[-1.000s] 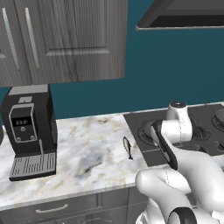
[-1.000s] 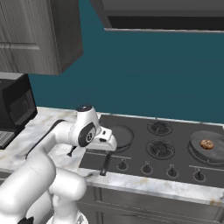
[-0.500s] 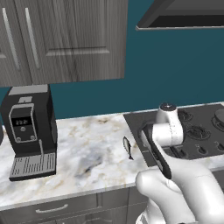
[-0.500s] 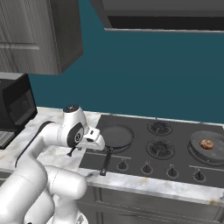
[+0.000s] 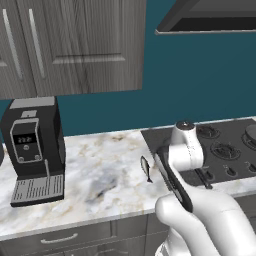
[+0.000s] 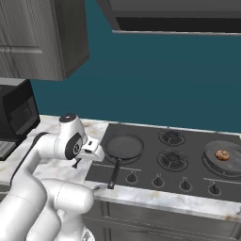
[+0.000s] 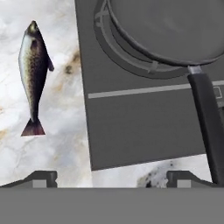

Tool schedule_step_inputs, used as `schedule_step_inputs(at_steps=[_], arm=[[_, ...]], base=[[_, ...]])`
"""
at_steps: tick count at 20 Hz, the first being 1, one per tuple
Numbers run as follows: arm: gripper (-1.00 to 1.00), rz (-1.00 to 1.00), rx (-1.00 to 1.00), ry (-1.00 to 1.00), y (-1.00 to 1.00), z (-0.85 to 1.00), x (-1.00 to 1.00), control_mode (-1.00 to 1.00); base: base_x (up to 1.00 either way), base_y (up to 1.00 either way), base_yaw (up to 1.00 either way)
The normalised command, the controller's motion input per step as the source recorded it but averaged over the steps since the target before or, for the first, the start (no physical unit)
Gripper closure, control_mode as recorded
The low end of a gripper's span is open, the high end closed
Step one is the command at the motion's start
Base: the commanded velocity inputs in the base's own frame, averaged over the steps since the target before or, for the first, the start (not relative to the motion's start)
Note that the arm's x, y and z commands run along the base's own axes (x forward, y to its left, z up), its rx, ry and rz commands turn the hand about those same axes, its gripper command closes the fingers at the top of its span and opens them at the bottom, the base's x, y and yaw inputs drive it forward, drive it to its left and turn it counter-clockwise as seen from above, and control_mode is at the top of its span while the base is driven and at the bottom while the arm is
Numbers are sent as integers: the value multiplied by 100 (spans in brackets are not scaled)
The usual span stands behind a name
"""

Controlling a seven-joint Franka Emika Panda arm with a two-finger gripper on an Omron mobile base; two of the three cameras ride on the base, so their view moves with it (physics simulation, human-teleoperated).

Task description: Place both pans onto different burners. Then place the mushroom and the fish on different pans.

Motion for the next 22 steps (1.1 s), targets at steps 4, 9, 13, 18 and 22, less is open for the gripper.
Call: schedule_step_inputs(at_steps=[4, 9, 13, 18, 22], arm=[[-100, 0, 1, 0, 30, 4, 18, -100], [-100, 0, 2, 0, 28, 4, 29, -100], [-100, 0, 1, 0, 24, 0, 33, -100], [-100, 0, 0, 1, 29, 0, 28, -100], [-100, 0, 0, 0, 19, 0, 28, -100]], base=[[0, 0, 0], [0, 0, 0], [0, 0, 0], [0, 0, 0], [0, 0, 0]])
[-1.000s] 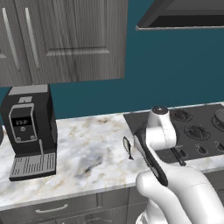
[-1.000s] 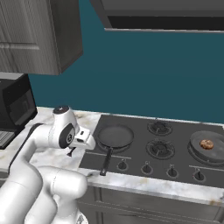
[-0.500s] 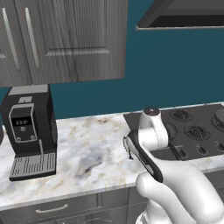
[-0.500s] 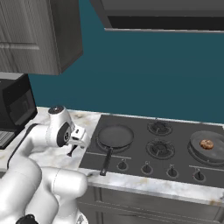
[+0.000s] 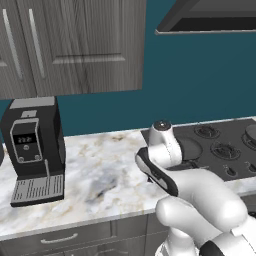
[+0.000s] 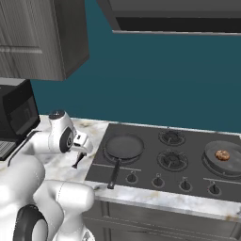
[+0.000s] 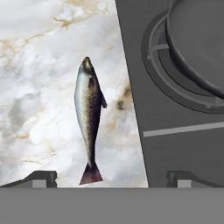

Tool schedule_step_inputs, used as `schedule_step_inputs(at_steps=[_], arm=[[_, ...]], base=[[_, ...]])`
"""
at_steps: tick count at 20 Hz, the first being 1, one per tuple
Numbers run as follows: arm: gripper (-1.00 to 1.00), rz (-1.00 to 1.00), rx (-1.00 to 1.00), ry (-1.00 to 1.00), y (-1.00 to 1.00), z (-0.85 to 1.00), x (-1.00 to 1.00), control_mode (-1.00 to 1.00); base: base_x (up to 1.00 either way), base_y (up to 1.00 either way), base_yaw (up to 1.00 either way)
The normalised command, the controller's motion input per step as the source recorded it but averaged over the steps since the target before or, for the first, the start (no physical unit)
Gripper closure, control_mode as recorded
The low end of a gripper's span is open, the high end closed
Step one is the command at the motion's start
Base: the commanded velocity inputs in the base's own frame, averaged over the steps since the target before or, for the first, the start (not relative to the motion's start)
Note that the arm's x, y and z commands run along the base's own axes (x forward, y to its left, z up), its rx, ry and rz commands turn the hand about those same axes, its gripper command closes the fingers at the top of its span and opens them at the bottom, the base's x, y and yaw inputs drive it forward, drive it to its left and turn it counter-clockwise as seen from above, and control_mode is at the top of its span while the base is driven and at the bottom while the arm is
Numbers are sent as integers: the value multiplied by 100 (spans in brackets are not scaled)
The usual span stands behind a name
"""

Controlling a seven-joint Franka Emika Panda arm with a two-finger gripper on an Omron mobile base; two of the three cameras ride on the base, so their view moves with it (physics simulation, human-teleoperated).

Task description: Place both pans onto different burners. Then place the mushroom and the fish on different pans.

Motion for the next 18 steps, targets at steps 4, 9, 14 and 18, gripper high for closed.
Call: schedule_step_inputs(at_steps=[4, 9, 14, 18], arm=[[-100, 0, 1, 0, 13, -1, 22, -100], [-100, 0, 4, 0, 11, -8, 19, -100], [-100, 0, 6, 0, 4, -11, 16, -100], [-100, 0, 0, 0, 10, -19, 29, -100]], base=[[0, 0, 0], [0, 0, 0], [0, 0, 0], [0, 0, 0]])
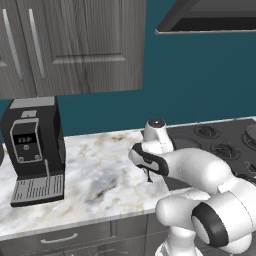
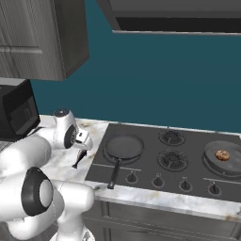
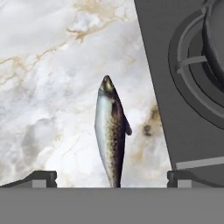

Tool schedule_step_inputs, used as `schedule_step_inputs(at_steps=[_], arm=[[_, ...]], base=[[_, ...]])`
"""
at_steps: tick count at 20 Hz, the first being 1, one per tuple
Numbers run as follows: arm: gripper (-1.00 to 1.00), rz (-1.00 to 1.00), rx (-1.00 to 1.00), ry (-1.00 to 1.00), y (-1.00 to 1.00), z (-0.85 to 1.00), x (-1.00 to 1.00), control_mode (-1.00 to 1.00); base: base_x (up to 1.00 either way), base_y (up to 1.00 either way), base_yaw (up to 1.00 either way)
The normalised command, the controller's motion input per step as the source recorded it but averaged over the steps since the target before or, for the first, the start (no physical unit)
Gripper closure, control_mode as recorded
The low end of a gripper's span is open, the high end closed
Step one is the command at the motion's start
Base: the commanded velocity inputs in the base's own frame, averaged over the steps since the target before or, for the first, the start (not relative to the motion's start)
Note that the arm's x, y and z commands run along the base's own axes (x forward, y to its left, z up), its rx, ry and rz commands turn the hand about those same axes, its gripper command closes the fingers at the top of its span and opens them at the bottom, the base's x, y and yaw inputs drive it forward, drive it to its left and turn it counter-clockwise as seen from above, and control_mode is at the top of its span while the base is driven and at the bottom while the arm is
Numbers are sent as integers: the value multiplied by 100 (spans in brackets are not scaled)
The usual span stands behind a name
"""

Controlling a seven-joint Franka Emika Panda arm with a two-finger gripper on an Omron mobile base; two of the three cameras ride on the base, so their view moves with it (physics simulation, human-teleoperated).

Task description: Place both pans onto different burners. Then place the mushroom and the fish on different pans.

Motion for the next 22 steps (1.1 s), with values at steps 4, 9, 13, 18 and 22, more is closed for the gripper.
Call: schedule_step_inputs(at_steps=[4, 9, 13, 18, 22], arm=[[-100, 0, 0, 0, 4, -27, 23, -100], [-100, 0, 0, 0, 1, -18, 21, -100], [-100, 0, 0, 0, 0, -16, 17, -100], [-100, 0, 1, 1, 0, -12, 3, -100], [-100, 0, 0, 3, 0, -12, 3, -100]], base=[[0, 0, 0], [0, 0, 0], [0, 0, 0], [0, 0, 0], [0, 0, 0]])
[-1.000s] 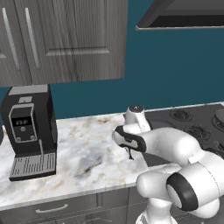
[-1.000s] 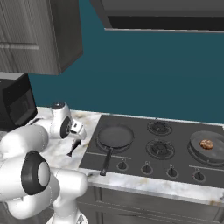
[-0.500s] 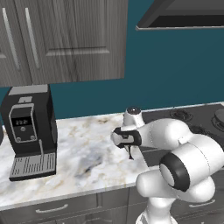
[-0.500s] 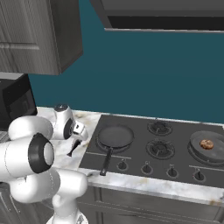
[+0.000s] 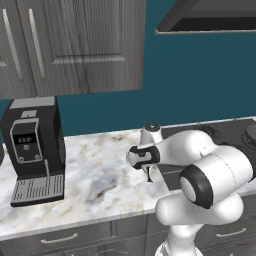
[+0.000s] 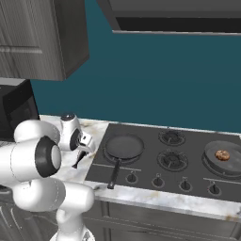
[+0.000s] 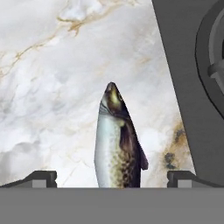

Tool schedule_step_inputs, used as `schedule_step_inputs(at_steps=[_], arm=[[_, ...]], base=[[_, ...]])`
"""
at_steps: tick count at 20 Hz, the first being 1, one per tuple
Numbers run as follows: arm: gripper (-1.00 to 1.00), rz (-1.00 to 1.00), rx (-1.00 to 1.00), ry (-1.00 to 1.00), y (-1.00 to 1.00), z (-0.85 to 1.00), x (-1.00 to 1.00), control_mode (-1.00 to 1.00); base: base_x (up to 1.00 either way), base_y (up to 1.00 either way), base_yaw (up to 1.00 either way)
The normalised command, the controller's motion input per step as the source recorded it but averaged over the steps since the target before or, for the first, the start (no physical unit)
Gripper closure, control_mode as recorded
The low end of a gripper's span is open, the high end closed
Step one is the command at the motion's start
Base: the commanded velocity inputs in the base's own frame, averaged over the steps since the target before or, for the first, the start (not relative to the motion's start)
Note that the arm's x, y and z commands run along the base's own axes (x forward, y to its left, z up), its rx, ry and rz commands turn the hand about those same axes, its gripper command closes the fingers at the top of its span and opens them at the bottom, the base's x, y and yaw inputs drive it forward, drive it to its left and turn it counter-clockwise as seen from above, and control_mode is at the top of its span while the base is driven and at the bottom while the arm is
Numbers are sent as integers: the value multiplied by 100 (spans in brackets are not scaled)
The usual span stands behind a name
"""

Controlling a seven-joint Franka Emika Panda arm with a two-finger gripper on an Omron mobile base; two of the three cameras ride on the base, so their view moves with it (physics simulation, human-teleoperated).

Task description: Place both pans onto different burners. Then place the mushroom and the fish on different pans.

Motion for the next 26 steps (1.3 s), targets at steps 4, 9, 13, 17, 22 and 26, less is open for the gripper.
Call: schedule_step_inputs(at_steps=[4, 9, 13, 17, 22, 26], arm=[[-100, 0, 0, 3, 0, -16, 6, -100], [-100, 0, 0, 3, 0, -19, 4, -100], [-100, 0, 0, 3, 0, -16, 8, -100], [100, 0, 0, 3, 0, -15, 4, -100], [100, 1, 0, 3, 1, -18, 2, -100], [100, 1, 0, 4, 0, -24, 0, -100]], base=[[0, 0, 0], [0, 0, 0], [0, 0, 0], [0, 0, 0], [0, 0, 0], [0, 0, 0]])
